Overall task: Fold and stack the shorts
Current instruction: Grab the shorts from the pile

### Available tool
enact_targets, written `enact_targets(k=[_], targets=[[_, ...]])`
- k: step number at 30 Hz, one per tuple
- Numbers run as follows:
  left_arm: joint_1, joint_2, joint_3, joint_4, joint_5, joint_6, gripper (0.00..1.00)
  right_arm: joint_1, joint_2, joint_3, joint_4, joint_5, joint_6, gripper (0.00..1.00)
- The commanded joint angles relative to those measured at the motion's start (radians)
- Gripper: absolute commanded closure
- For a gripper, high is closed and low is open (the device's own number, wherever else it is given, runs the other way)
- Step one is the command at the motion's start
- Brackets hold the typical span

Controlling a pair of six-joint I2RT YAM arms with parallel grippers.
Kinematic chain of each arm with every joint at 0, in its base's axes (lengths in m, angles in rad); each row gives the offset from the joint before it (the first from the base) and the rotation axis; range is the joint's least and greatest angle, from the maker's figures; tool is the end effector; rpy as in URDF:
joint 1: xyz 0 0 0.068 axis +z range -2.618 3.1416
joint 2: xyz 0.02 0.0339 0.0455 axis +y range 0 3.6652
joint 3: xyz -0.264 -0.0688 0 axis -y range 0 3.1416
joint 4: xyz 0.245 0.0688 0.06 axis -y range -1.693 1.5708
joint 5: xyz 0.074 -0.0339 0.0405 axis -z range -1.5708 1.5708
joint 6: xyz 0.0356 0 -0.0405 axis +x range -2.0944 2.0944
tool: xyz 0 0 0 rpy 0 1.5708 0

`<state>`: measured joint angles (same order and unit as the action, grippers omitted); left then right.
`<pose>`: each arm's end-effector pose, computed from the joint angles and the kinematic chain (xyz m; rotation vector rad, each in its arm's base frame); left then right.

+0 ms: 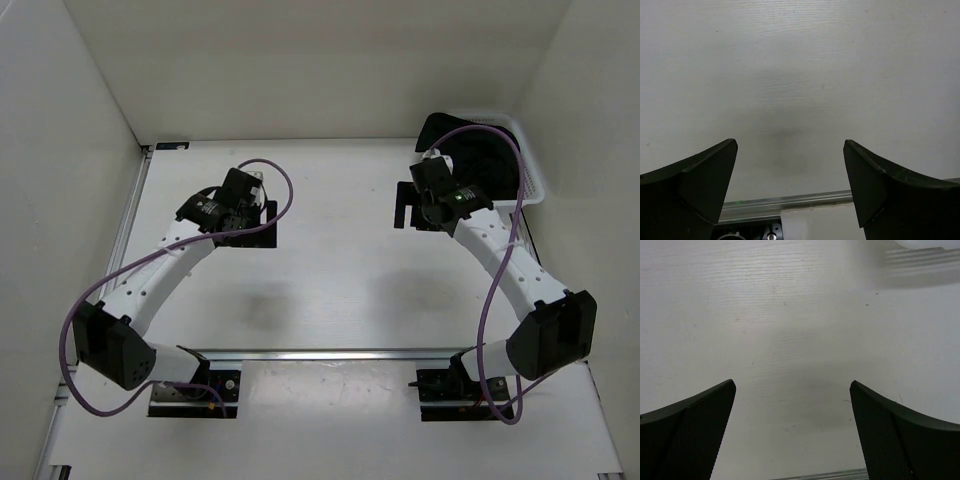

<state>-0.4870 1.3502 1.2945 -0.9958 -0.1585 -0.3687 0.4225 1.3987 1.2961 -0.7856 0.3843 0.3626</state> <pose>0.2363 -0.1188 0.3226 0.0991 2.6022 -0.0988 0.2719 0.1076 0.3252 0.0928 2.3743 -0.1040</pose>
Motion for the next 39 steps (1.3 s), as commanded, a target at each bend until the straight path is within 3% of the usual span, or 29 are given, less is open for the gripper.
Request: enact_targets(k=[1,8,12,20,26,30,34,37,39], targets=[[-0.018,0.013,0.045,-0.003,-0.046,-0.027,0.0,0.013,-0.024,0.022,0.029,0.027,-0.017,0.0],[-0.027,0.023,0.064,-0.003,-0.064,-0.056,0.0,0.013,0.02,0.04,-0.006,0.051,0.015,0.0],[-0.027,0.023,0.104,0.008,-0.114,-0.145,0.0,0.003,0.029,0.04,-0.006,0.064,0.055,0.0],[0.073,-0.114,0.117,-0.001,-0.211,-0.59,0.0,-0.125,0.039,0.091,-0.006,-0.001,0.13,0.0],[0.094,-0.267,0.008,0.04,-0.273,-0.936,0.0,-0.159,0.068,0.091,0.005,-0.033,0.13,0.0],[0.094,-0.252,0.008,0.077,-0.283,-0.86,0.0,-0.168,0.079,0.1,0.005,-0.013,0.108,0.0],[0.094,-0.11,0.124,0.077,-0.254,-0.495,0.0,-0.177,0.089,0.14,0.005,0.03,0.07,0.0],[0.094,0.018,0.19,0.034,-0.243,-0.29,0.0,-0.186,0.111,0.189,0.015,0.1,0.026,0.0],[0.084,0.104,0.219,-0.007,-0.297,-0.236,0.0,-0.186,0.137,0.239,0.025,0.137,0.004,0.0]])
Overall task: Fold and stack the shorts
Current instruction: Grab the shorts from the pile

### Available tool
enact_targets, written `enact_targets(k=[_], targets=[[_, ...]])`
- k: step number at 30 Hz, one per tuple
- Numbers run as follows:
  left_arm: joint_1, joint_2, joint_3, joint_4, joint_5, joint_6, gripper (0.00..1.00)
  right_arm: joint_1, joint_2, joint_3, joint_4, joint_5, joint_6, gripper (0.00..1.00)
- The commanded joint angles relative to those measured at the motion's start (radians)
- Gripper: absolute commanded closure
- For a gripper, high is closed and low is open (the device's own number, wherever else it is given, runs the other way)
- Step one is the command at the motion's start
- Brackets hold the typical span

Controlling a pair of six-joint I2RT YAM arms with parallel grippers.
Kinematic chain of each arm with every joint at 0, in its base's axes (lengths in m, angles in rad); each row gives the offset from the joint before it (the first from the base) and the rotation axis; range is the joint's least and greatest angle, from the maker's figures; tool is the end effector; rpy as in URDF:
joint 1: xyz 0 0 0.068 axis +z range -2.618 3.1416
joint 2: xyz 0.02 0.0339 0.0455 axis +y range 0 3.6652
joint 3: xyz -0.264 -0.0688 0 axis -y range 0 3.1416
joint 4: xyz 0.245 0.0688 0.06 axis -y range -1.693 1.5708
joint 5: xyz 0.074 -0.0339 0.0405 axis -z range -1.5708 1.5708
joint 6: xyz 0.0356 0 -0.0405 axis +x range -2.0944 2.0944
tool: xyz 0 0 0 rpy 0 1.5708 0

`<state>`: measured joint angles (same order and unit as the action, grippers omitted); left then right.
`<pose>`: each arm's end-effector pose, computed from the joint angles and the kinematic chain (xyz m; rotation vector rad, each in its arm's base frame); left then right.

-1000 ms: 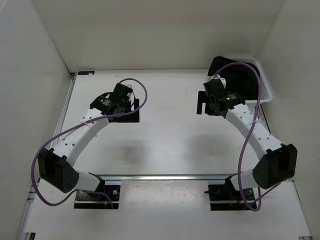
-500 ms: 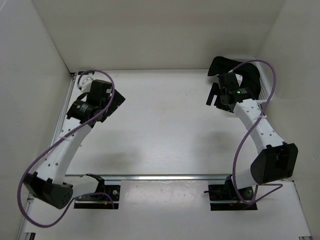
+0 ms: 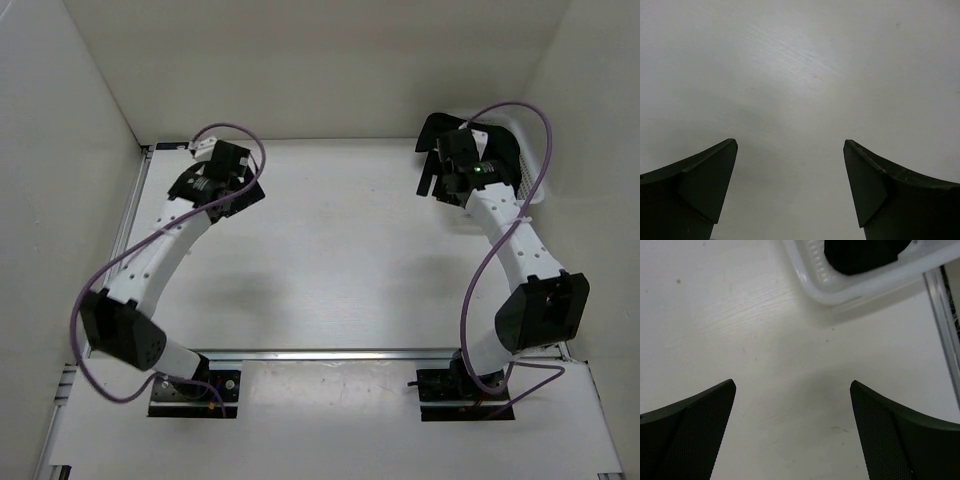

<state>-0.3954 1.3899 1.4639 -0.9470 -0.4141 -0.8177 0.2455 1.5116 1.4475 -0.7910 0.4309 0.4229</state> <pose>0.2647 -0.0950 0.3695 -0.6661 2.2534 -0.0815 0.3164 0.0640 0.3410 0.3958 2.3007 -0.1956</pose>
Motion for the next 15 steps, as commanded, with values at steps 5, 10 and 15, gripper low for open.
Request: enact_targets(k=[5,10,15], targets=[[-0.045,0.182,0.095,-0.162,-0.157,0.252,0.0,-0.113,0.157,0.243,0.041,0.063,-0.07,0.0],[-0.045,0.184,0.085,-0.11,-0.062,0.275,0.0,-0.231,0.418,0.564,-0.074,-0.086,-0.024,0.0],[-0.045,0.193,0.107,-0.096,-0.012,0.315,0.0,-0.305,0.74,0.919,-0.175,-0.159,-0.003,0.0]])
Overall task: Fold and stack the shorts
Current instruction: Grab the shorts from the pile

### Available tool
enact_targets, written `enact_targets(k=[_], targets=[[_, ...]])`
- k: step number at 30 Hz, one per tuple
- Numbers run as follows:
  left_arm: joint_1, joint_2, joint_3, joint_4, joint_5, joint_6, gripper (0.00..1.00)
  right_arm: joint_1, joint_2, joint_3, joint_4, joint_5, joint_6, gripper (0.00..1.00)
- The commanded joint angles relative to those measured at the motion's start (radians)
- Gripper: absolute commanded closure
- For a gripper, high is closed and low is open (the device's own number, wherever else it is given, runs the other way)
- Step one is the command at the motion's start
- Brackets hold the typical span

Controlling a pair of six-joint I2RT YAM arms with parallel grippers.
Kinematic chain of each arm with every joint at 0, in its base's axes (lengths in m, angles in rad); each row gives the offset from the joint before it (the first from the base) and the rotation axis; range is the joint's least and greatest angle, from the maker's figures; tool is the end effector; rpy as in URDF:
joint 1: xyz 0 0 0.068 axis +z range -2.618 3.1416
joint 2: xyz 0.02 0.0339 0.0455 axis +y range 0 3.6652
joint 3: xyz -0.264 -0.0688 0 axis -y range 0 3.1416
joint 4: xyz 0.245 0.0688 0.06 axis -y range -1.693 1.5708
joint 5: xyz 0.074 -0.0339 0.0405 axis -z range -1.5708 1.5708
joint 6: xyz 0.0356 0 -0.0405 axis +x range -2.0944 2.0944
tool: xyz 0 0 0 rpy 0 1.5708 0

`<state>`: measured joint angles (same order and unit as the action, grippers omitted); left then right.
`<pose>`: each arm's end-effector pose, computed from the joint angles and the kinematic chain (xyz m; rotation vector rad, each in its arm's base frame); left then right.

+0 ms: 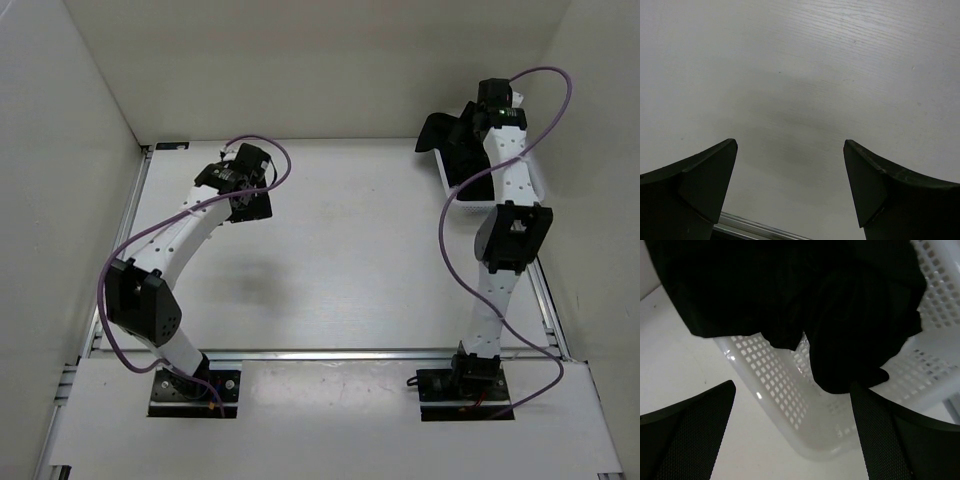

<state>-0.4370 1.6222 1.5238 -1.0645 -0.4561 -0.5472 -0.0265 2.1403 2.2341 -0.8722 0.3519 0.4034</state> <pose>0.3014 -0.1235 0.3155 -0.2636 2.5490 0.2734 0.4766 -0.0249 0.3431 0.6560 2.2049 -0.2209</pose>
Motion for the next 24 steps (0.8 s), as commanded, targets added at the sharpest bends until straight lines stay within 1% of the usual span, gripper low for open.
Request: enact_targets(k=[1,2,7,9,11,12,14,15,16,17,19,20,21,22,24], targets=[[-0.003,-0.039,0.047,0.021,0.03,0.053,0.0,-0.045,0.147,0.206,-0.103,-0.1,0.04,0.0],[-0.003,-0.039,0.047,0.021,0.039,0.053,0.0,-0.058,0.205,0.231,-0.103,-0.129,0.055,0.0],[-0.003,-0.03,0.047,0.021,0.088,0.062,0.0,-0.124,0.329,0.266,-0.03,-0.224,0.112,0.0],[-0.003,-0.021,0.036,0.043,0.102,0.062,0.0,-0.134,0.383,0.288,-0.001,-0.235,0.124,0.0],[-0.003,-0.021,0.036,0.052,0.122,0.062,0.0,-0.144,0.43,0.318,0.013,-0.244,0.137,0.03],[-0.003,-0.012,0.036,0.052,0.122,0.062,0.0,-0.153,0.443,0.328,0.028,-0.245,0.146,0.06],[-0.003,-0.001,0.036,0.052,0.122,0.062,0.0,-0.153,0.452,0.338,0.038,-0.255,0.146,0.19],[-0.003,-0.001,0.047,0.052,0.122,0.062,0.0,-0.153,0.452,0.338,0.054,-0.255,0.146,0.3],[-0.003,-0.001,0.047,0.052,0.122,0.072,0.0,-0.153,0.452,0.338,0.064,-0.255,0.146,0.38],[-0.003,0.008,0.056,0.052,0.122,0.072,0.0,-0.153,0.435,0.338,0.078,-0.255,0.146,0.54],[-0.003,0.008,0.056,0.052,0.122,0.072,0.0,-0.153,0.387,0.309,0.087,-0.243,0.156,0.73],[-0.003,0.008,0.056,0.052,0.122,0.072,0.0,-0.153,0.365,0.3,0.087,-0.229,0.166,0.89],[-0.003,0.008,0.056,0.052,0.122,0.072,0.0,-0.153,0.339,0.289,0.087,-0.22,0.166,0.95],[-0.003,0.008,0.056,0.052,0.122,0.072,0.0,-0.153,0.278,0.262,0.099,-0.2,0.166,1.0],[-0.003,-0.004,0.056,0.052,0.132,0.072,0.0,-0.144,0.212,0.239,0.113,-0.191,0.152,1.0]])
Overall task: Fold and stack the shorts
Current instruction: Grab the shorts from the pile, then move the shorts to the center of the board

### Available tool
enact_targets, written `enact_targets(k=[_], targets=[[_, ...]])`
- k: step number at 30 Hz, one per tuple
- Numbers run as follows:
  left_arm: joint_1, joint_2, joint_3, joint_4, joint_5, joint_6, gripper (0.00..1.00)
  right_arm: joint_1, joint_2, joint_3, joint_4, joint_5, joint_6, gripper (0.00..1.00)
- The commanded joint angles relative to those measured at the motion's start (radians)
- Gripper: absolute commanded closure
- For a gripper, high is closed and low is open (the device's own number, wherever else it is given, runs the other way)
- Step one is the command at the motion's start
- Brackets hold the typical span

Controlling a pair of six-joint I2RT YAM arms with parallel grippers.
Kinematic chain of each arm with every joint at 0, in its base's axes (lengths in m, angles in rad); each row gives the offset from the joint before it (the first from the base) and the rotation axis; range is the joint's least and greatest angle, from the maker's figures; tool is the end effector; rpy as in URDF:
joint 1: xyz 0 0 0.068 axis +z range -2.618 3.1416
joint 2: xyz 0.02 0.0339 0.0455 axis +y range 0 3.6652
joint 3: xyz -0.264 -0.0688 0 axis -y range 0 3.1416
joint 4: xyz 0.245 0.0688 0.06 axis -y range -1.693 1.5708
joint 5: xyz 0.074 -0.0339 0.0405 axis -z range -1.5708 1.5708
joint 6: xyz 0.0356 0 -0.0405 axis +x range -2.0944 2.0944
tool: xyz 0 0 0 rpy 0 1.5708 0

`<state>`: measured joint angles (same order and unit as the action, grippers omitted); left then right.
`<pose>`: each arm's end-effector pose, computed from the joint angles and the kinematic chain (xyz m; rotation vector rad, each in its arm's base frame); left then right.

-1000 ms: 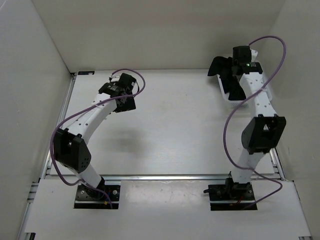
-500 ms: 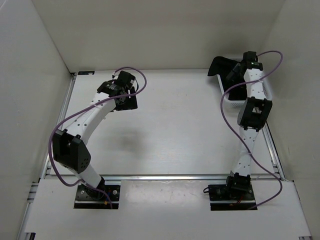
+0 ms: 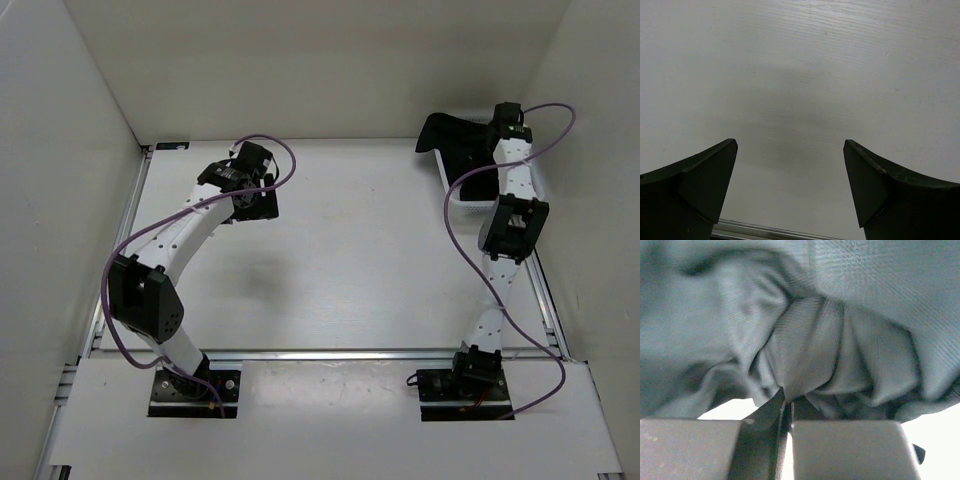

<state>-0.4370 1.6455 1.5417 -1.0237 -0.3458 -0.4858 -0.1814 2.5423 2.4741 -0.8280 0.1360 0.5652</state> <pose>0.3093 -0.1311 0.3140 -0.1652 2.5883 0.1453 0.5448 -0.1048 0.2202 0.9498 2.2644 0.0001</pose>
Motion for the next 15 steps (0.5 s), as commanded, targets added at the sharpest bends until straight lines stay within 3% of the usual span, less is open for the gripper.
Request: enact_targets(k=[1,9,15], targets=[[-0.003,-0.027,0.038,0.011,0.033,0.01,0.0,0.022,-0.258,-0.01,0.082,0.025,-0.028,1.0],[-0.003,-0.168,-0.034,0.011,0.033,-0.008,0.0,0.137,-0.601,-0.01,0.093,0.057,-0.168,1.0],[0.018,-0.279,-0.064,-0.044,0.011,-0.052,0.0,0.31,-0.798,0.009,0.093,-0.021,-0.254,1.0]])
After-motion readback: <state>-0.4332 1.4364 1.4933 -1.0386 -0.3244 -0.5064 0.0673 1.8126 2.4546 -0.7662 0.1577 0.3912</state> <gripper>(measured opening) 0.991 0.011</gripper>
